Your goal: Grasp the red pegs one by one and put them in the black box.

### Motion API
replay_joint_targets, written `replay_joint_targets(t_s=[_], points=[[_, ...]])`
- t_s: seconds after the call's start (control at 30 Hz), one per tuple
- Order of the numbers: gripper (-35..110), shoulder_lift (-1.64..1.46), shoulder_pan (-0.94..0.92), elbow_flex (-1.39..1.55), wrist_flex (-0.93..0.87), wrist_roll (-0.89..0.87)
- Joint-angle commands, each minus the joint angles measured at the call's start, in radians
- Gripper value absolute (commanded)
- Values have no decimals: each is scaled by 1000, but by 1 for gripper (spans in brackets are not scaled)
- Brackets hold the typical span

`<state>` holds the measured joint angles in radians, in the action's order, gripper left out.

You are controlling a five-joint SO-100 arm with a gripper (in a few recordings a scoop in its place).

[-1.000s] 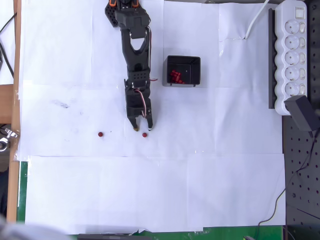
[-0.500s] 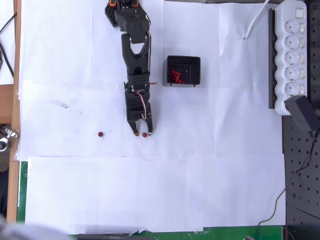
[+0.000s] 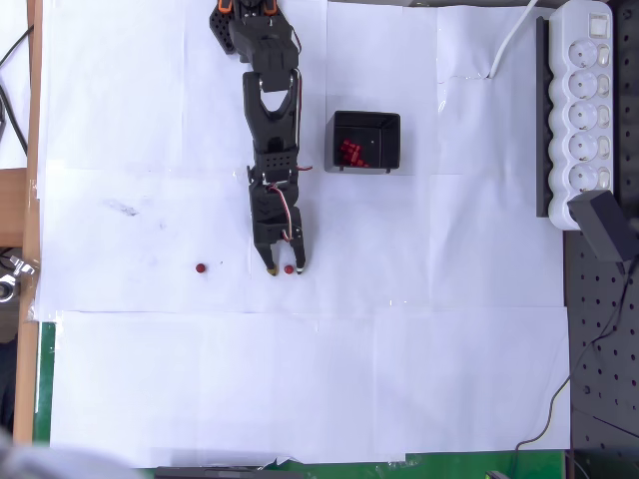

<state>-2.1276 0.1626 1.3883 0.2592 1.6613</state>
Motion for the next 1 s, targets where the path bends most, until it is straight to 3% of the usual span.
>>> replay_joint_targets(t_s=[0.0,0.43,0.77,0.97], points=[[16,0,35,15,-21,8],[12,5,64,-51,-25,29],[0,41,67,-51,-81,58],[0,163,61,-31,-304,117]])
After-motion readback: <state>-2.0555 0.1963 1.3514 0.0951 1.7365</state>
